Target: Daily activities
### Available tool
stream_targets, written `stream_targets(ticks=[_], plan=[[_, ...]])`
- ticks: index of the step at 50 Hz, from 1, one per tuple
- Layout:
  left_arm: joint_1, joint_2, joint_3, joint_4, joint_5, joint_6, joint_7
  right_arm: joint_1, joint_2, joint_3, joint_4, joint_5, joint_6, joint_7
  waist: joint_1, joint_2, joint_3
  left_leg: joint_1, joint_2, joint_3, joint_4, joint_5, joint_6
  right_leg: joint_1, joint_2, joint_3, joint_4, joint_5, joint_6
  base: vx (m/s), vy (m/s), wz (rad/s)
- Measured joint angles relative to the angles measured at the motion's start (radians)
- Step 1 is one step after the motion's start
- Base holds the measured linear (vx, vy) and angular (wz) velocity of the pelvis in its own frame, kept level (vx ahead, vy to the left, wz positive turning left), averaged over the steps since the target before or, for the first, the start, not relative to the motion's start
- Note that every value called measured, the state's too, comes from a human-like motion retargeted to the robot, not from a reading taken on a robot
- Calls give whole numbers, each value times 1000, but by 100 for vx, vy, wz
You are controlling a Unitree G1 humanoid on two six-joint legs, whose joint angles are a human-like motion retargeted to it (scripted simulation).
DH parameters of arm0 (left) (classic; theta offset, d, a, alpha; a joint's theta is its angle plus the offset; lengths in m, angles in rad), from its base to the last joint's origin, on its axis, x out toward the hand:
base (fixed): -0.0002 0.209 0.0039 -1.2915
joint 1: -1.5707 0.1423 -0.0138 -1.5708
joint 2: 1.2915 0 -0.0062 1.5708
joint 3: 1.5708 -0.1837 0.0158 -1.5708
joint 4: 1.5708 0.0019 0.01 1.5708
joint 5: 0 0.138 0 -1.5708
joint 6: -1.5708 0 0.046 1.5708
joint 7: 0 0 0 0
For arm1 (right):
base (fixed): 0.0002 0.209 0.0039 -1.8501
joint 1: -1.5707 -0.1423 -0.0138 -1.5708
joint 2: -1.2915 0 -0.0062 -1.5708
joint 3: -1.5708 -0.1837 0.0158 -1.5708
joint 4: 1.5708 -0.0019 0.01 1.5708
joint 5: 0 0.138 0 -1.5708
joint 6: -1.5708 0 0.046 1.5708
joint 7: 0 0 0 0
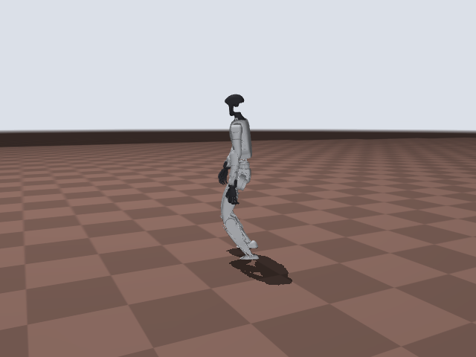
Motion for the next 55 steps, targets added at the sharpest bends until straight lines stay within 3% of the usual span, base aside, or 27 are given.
stream_targets(ticks=[5,23,35,42,48,55], plan=[[-34,-5,2,16,-9,-9,25,-41,23,1,65,7,-4,-42,14,29,-31,-63,38,-20,15,8,-21,-15,34,-29,-98,-4,-14,-3,-10,-3],[-187,23,-21,-143,-58,-16,140,-76,26,48,-11,64,-11,-77,35,45,24,-184,57,-106,86,36,-66,-84,63,-67,-71,-14,-44,-3,-7,14],[-64,-13,-26,-9,-46,-20,56,-15,-13,15,9,74,-26,-73,57,63,-18,-164,85,-145,105,88,-116,-19,96,-84,-134,-17,-59,3,-5,-2],[-17,-20,8,-31,-90,-19,16,-4,-68,-36,-71,114,-27,-88,62,78,-49,-134,105,-127,74,69,-86,26,102,-72,-197,-11,-48,7,1,-22],[-73,52,42,-304,-111,-39,70,9,-96,-33,-255,105,-40,-77,31,86,-52,-99,80,-98,22,30,-48,29,77,-47,-195,-31,-23,8,9,-15],[-248,265,149,-1000,-111,-103,213,66,-147,21,-458,-37,-44,14,-9,102,-43,-79,49,-62,-48,30,-20,21,39,-36,-210,3,10,6,14,4]])
